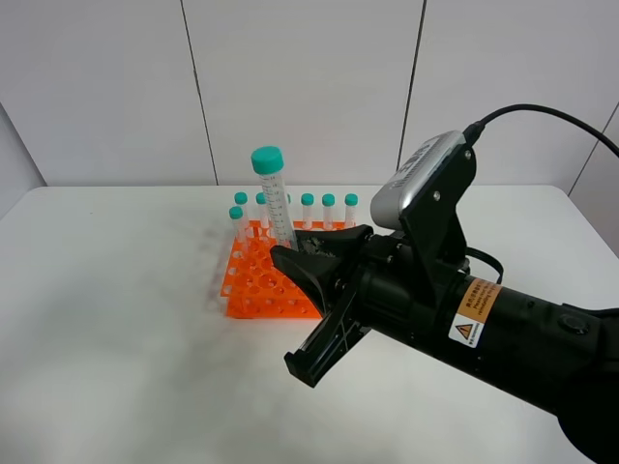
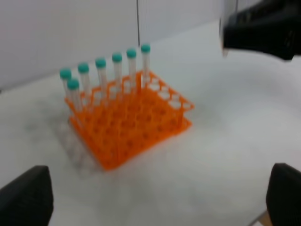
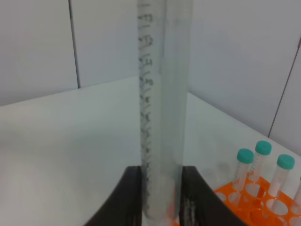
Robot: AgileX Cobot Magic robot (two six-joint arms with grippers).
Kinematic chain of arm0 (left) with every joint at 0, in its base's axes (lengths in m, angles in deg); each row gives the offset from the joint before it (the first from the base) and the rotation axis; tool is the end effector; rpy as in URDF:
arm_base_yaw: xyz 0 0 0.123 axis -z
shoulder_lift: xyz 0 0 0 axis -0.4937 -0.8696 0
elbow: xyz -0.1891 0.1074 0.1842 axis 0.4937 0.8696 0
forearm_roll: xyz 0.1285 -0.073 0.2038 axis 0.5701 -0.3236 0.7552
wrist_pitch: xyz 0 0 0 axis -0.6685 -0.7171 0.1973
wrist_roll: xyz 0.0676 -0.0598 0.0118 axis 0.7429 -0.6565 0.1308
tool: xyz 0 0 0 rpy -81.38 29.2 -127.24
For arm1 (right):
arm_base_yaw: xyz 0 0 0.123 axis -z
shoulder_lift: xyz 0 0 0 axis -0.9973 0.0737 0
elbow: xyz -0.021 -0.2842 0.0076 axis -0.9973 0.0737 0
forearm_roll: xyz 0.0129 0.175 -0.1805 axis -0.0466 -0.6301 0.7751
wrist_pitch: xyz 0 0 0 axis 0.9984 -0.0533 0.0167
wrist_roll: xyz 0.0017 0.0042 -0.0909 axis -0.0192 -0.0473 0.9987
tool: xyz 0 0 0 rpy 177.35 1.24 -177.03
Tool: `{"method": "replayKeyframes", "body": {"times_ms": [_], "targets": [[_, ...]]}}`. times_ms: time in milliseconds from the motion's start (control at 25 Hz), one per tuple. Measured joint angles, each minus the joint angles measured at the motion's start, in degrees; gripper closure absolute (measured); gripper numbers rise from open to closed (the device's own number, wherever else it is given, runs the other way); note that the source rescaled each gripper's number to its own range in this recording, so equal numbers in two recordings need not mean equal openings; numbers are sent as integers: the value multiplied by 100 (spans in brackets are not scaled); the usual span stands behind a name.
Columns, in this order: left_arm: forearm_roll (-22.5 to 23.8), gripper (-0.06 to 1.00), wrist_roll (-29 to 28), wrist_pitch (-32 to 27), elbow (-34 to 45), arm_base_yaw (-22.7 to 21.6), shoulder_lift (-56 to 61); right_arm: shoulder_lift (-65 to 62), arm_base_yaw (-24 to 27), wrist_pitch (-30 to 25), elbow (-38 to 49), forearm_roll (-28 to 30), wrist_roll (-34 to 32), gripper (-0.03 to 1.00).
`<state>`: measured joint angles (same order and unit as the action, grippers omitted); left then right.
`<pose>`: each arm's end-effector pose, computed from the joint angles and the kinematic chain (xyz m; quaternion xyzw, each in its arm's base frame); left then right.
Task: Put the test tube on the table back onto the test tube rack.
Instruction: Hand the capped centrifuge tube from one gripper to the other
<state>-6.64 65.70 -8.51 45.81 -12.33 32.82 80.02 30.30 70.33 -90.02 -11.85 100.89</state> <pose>-0.0169 -0.0252 0.3064 0.2218 0.7444 -0.2123 0.5930 0.1503 0.2025 0.2460 -0.3681 0.6542 0.2294 0.6196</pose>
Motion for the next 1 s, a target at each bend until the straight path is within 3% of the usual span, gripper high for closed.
{"method": "replayKeyframes", "body": {"times_ms": [160,360,640,800,1000], "targets": [[-387,-6,280,121,0,5,-175,0,0,0,0,0,0,94],[-910,-6,1086,179,-344,34,-1083,0,0,-1,0,0,5,94],[-1432,-6,1816,618,-1091,739,-2431,0,0,-6,0,0,5,94],[-1728,-6,2142,931,-1397,801,-3260,0,0,-6,0,0,5,94],[-2880,-6,3434,1076,-1566,801,-4257,0,0,-18,0,0,5,94]]}}
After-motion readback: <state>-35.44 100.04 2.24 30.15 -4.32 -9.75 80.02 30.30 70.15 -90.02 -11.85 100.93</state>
